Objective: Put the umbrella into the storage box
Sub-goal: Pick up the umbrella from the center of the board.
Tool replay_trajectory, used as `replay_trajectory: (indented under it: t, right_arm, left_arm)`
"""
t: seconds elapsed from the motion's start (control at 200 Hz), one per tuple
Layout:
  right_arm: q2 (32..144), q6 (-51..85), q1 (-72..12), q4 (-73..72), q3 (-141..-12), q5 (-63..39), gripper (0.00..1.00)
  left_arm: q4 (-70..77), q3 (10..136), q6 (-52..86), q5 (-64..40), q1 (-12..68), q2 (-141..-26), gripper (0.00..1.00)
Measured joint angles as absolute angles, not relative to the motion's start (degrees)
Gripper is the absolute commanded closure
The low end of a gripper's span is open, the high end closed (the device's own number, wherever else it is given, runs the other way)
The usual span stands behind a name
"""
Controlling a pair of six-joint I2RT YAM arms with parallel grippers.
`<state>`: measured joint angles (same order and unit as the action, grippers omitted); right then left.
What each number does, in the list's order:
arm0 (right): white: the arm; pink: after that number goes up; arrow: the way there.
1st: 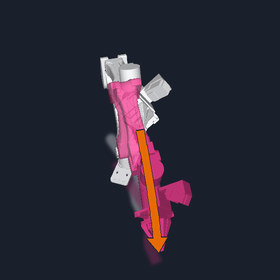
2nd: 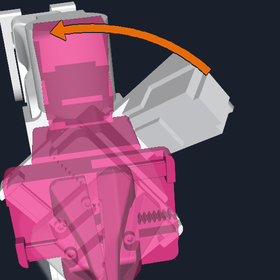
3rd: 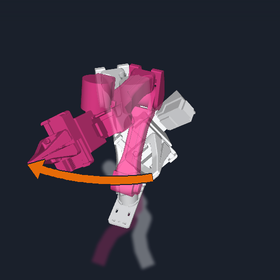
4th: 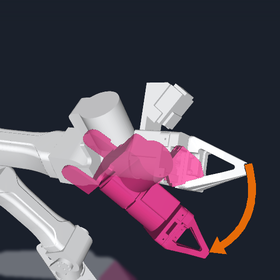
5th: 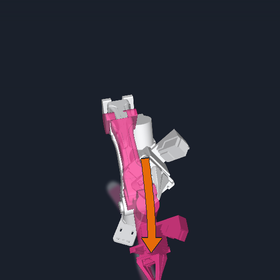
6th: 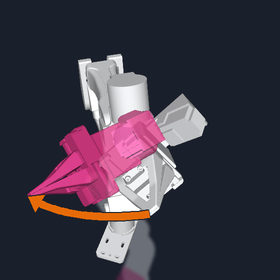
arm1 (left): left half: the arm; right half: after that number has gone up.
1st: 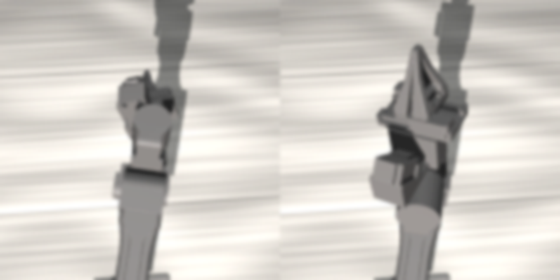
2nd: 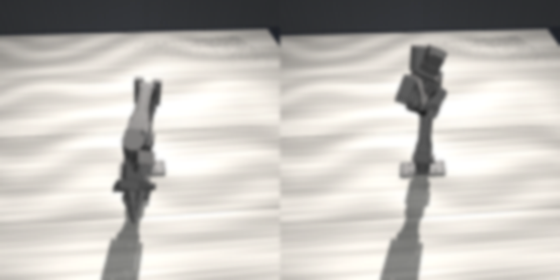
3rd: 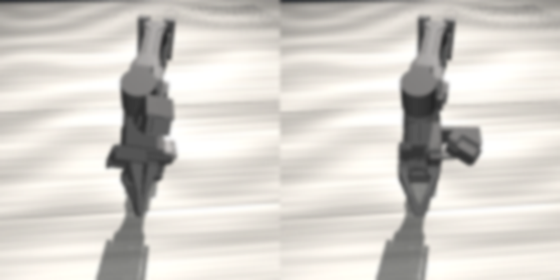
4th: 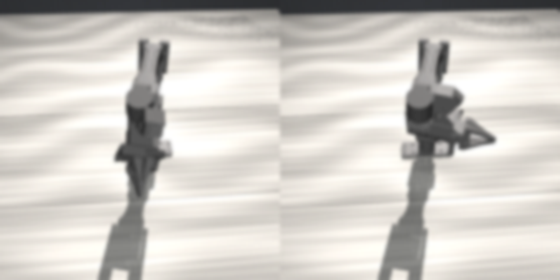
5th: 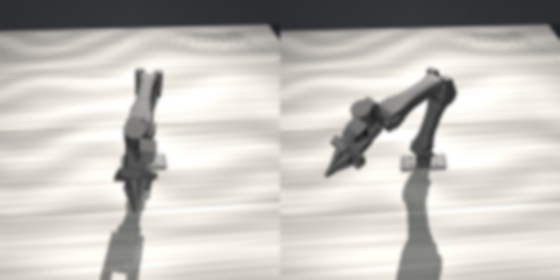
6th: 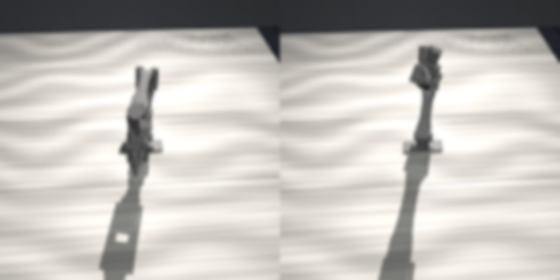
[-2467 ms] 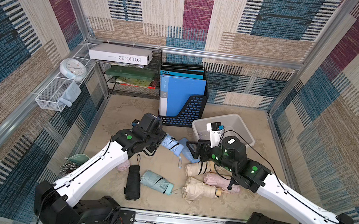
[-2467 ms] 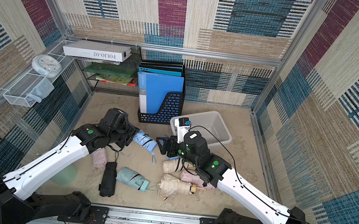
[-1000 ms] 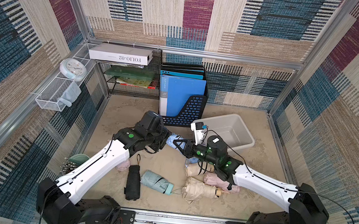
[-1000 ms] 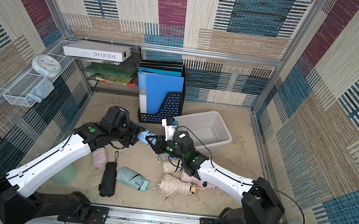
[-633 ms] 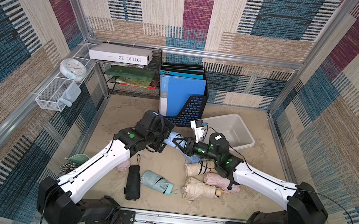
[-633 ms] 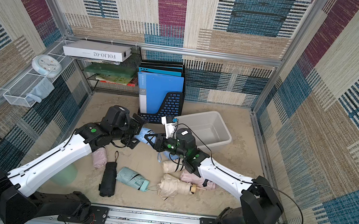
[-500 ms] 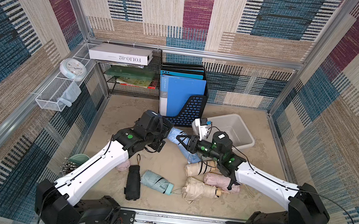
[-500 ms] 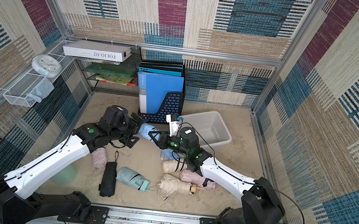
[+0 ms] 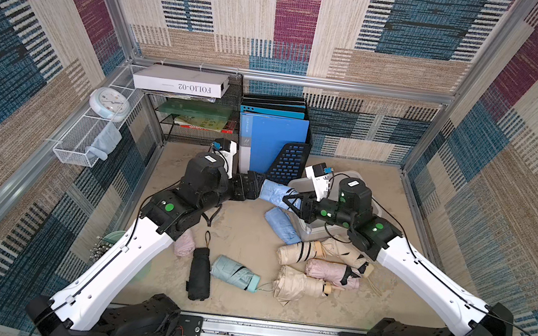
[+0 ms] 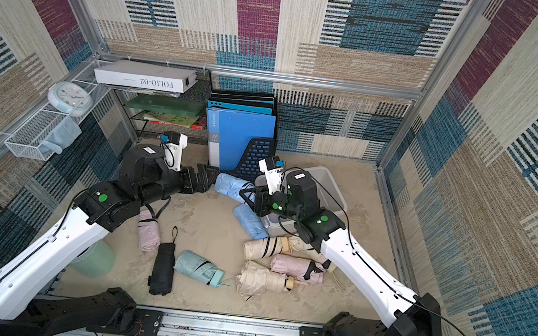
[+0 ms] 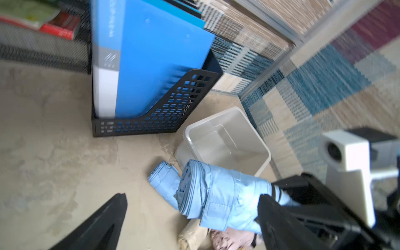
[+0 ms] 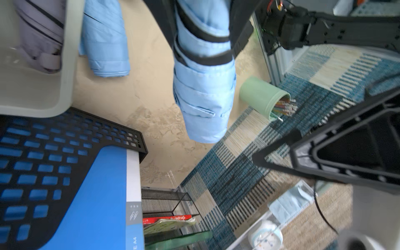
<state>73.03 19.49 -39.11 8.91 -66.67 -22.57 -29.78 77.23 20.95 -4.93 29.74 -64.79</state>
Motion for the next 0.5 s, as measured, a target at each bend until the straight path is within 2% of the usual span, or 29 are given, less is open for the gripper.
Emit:
replay_trajectory:
  t: [0.225,0.496]
  right_arm:
    - [70.04,2.04,-39.0,26.74,-75.22,-27.4,1.0]
    - [68.23,-11.84,-39.11,37.91,-78.85,-34.09,1.0]
  left_arm:
    - [-37.63,83.48,-7.44,-19.25,29.8,-61.69,0.02]
    - [-44.97,85.1,-24.69,-37.08,30.22,-64.2,0.0]
